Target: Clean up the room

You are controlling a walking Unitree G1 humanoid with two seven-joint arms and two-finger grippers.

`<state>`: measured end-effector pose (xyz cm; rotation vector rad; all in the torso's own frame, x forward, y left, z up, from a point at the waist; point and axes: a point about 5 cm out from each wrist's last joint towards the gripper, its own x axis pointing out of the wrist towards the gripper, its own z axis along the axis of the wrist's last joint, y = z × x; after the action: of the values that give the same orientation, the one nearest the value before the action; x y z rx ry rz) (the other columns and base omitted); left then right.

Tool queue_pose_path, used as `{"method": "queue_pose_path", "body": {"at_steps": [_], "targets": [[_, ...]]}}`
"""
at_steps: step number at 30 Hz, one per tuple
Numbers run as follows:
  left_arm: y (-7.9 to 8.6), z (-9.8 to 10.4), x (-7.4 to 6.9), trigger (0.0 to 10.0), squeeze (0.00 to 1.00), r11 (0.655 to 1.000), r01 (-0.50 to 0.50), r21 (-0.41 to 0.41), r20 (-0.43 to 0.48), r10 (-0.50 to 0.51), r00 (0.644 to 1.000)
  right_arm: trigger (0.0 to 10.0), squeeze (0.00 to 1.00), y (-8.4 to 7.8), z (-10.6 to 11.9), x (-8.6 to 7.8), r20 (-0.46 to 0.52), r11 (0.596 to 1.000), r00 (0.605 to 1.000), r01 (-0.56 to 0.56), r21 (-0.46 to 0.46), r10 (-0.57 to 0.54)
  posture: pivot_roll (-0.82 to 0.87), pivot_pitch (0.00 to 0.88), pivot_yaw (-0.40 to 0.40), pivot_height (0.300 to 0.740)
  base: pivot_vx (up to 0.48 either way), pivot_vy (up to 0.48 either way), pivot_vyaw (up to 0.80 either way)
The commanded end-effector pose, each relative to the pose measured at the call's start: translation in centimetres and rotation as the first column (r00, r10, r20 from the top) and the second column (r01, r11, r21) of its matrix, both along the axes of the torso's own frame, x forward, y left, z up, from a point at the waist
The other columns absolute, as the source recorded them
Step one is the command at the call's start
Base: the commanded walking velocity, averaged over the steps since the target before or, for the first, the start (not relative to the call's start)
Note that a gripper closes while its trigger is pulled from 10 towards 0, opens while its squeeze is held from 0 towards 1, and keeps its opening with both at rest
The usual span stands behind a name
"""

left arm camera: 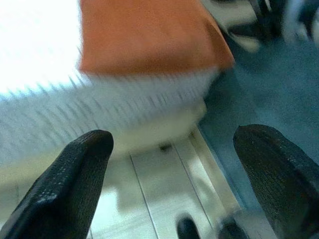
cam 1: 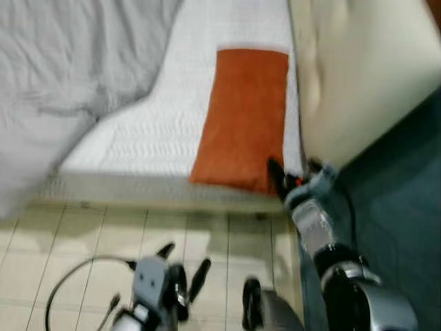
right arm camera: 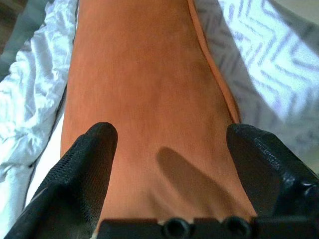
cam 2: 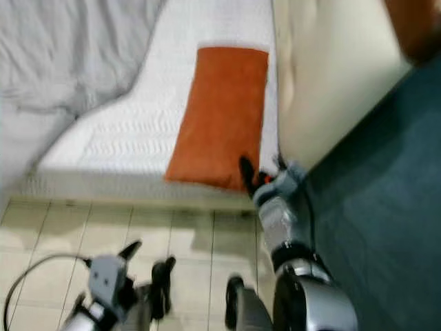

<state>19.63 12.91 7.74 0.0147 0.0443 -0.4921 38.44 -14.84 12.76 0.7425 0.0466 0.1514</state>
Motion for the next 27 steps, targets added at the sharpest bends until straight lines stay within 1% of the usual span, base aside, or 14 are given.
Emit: {"method": "queue_pose_path", "body": {"at_steps": [1, 3, 5, 7, 8, 9, 11, 12, 13, 15, 18, 22, 25, 27], "targets": [[0.0, 0.3, -0.2, 10.0, 0.00, 1.000, -0.004, 0.016, 0.002, 0.004, 1.000, 10.0, 0.00, -0.5, -0.4, -0.3, 0.001, 1.000, 1.000, -0.002, 0.006, 0.002, 0.02, 0.495, -0.075, 0.740, 0.000, 0.000, 0.00], [0.0, 0.5, -0.1, 10.0, 0.00, 0.999, -0.013, 0.036, 0.008, 0.013, 1.000, 10.0, 0.00, 0.1, -0.4, -0.4, 0.021, 0.999, 0.999, -0.027, -0.042, 0.028, 0.02, 0.490, -0.080, 0.740, 0.000, 0.000, 0.00], [0.1, 0.7, -0.1, 10.0, 0.00, 0.998, -0.027, 0.060, 0.021, 0.026, 0.999, 10.0, 0.00, 0.1, -0.7, -0.9, 0.047, 0.984, 0.999, 0.001, -0.177, 0.008, 0.02, 0.472, -0.086, 0.740, 0.000, 0.000, 0.00], [0.8, 1.6, -0.5, 10.0, 0.00, 0.993, -0.079, 0.089, 0.050, 0.075, 0.996, 10.0, 0.00, -0.5, -1.0, -3.0, 0.139, 0.898, 0.990, 0.096, -0.429, -0.039, 0.02, 0.447, -0.091, 0.740, 0.000, 0.000, 0.00], [1.0, 1.8, -0.6, 10.0, 0.00, 0.990, -0.096, 0.101, 0.057, 0.090, 0.994, 10.0, 0.00, -0.6, -1.2, -3.9, 0.171, 0.860, 0.984, 0.131, -0.494, -0.052, 0.01, 0.435, -0.093, 0.740, 0.000, 0.000, 0.00], [1.2, 2.3, -0.9, 10.0, 0.00, 0.987, -0.121, 0.106, 0.070, 0.114, 0.991, 10.0, 0.00, -0.4, -1.3, -5.8, 0.213, 0.823, 0.977, 0.139, -0.551, -0.022, 0.02, 0.401, -0.097, 0.740, 0.000, 0.000, 0.00], [1.4, 3.0, -1.1, 10.0, 0.00, 0.983, -0.148, 0.107, 0.085, 0.139, 0.987, 10.0, 0.00, -0.4, -1.7, -9.2, 0.238, 0.797, 0.971, 0.146, -0.586, -0.003, 0.02, 0.355, -0.097, 0.740, 0.000, 0.000, 0.00], [1.4, 3.0, -1.1, 10.0, 0.00, 0.983, -0.148, 0.107, 0.085, 0.139, 0.987, 10.0, 0.00, -0.4, -1.7, -9.2, 0.238, 0.797, 0.971, 0.146, -0.586, -0.003, 0.02, 0.355, -0.097, 0.740, 0.000, 0.000, 0.00], [1.4, 3.4, -0.7, 10.0, 0.00, 0.982, -0.157, 0.103, 0.103, 0.147, 0.984, 10.0, 0.00, -0.9, -2.5, -12.3, 0.214, 0.784, 0.977, 0.152, -0.601, -0.026, 0.02, 0.299, -0.095, 0.740, 0.000, 0.000, 0.00], [1.2, 3.6, 0.2, 10.0, 0.00, 0.980, -0.167, 0.103, 0.123, 0.154, 0.980, 10.0, 0.00, -0.9, -2.9, -14.2, 0.202, 0.771, 0.979, 0.149, -0.619, -0.026, 0.03, 0.243, -0.090, 0.740, 0.000, 0.000, 0.00], [1.1, 3.7, 1.2, 10.0, 0.00, 0.974, -0.194, 0.118, 0.147, 0.176, 0.973, 10.0, 0.00, -1.3, -3.2, -15.7, 0.208, 0.751, 0.978, 0.157, -0.641, -0.027, 0.03, 0.178, -0.085, 0.740, 0.000, 0.000, 0.00], [1.8, 3.4, 1.7, 10.0, 0.00, 0.961, -0.247, 0.124, 0.149, 0.228, 0.962, 10.0, 0.00, -3.1, -3.2, -16.3, 0.229, 0.727, 0.970, 0.217, -0.651, -0.084, 0.04, 0.082, -0.072, 0.740, 0.000, 0.000, 0.00], [2.4, 3.3, 1.6, 10.0, 0.00, 0.951, -0.287, 0.118, 0.144, 0.270, 0.952, 10.0, 0.00, -4.1, -2.8, -17.1, 0.234, 0.713, 0.966, 0.241, -0.658, -0.111, 0.04, 0.058, -0.068, 0.740, 0.000, 0.000, 0.00], [2.8, 3.1, 2.4, 10.0, 0.00, 0.935, -0.336, 0.110, 0.154, 0.318, 0.935, 10.0, 0.00, -4.5, -2.8, -17.4, 0.230, 0.717, 0.964, 0.255, -0.649, -0.134, 0.06, 0.006, -0.054, 0.740, 0.000, 0.000, 0.00]]}}
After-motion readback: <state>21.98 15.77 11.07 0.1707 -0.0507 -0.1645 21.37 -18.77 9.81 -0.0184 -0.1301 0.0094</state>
